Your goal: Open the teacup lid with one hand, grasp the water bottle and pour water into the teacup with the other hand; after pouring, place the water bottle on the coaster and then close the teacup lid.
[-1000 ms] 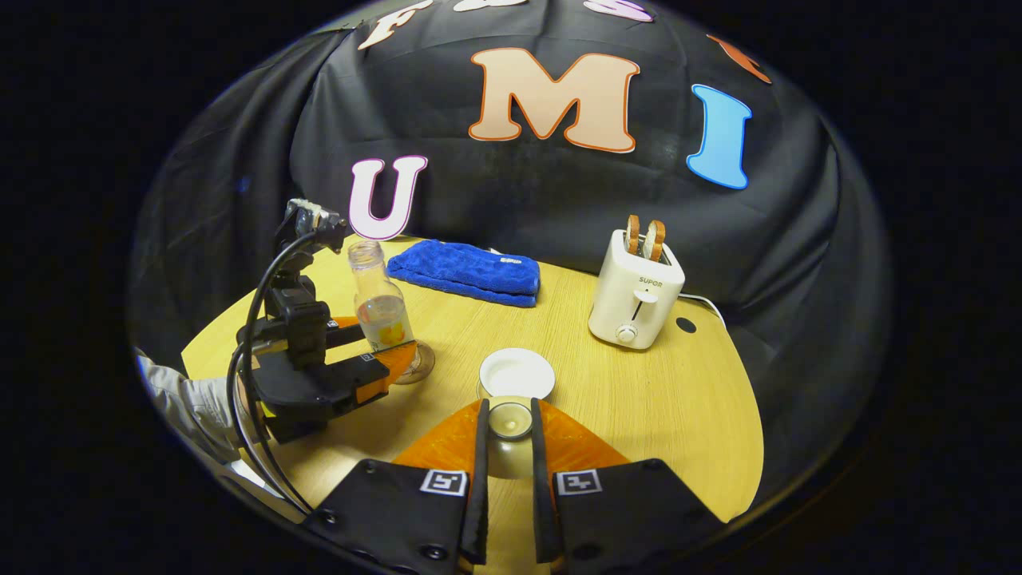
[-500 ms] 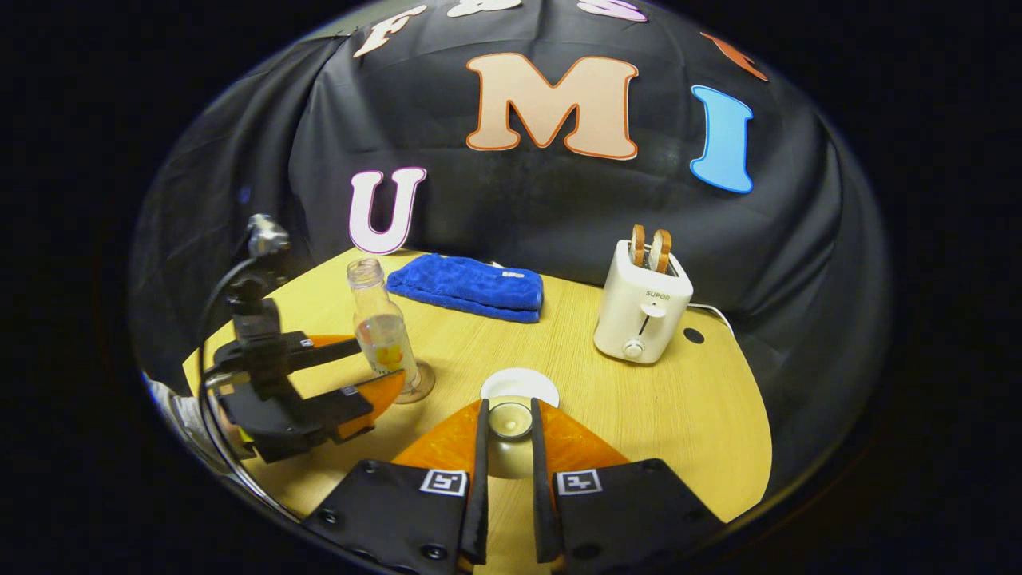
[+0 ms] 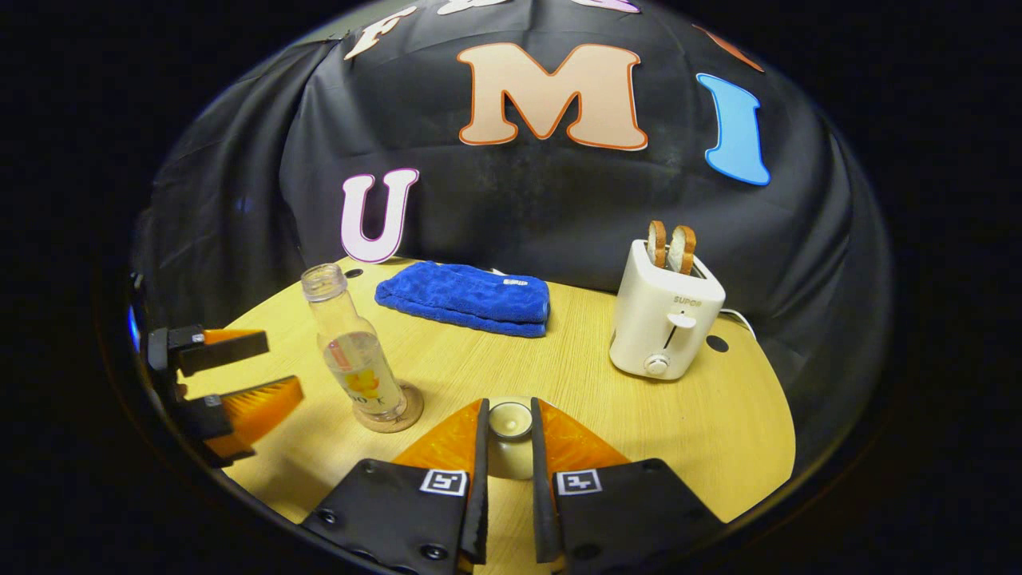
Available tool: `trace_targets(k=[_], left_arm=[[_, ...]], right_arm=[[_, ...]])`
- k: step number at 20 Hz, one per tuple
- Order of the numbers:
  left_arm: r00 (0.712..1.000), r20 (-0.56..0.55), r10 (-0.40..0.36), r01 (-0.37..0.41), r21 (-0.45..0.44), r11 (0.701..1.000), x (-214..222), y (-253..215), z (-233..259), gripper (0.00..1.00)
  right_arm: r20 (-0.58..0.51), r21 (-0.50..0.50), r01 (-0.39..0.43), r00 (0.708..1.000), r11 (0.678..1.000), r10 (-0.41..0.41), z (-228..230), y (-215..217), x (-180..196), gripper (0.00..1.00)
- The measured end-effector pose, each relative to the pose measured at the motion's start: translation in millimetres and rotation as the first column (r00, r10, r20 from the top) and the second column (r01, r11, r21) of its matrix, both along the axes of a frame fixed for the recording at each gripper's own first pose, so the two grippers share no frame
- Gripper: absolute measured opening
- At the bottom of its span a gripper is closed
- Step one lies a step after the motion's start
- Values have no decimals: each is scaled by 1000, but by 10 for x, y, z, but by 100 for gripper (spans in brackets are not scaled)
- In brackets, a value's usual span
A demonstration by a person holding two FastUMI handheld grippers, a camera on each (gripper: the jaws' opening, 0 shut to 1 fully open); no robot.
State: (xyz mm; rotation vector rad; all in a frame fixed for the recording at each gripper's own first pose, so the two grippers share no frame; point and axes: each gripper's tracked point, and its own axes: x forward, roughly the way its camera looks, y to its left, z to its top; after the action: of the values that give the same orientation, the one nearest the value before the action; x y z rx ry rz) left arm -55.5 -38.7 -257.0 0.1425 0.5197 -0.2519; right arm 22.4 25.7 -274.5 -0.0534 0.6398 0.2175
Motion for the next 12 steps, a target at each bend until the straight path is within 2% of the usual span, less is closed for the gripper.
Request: trace_targets(k=[7,12], left_arm=[[998,67,17,-20,43,999,-7,176,381,96],[998,68,14,-18,71,997,-14,206,362,96]], right_arm=[[-54,11,42,998,999,-41,-369,-54,165,27],[-50,7,47,998,999,-47,-433,-54,174,26]])
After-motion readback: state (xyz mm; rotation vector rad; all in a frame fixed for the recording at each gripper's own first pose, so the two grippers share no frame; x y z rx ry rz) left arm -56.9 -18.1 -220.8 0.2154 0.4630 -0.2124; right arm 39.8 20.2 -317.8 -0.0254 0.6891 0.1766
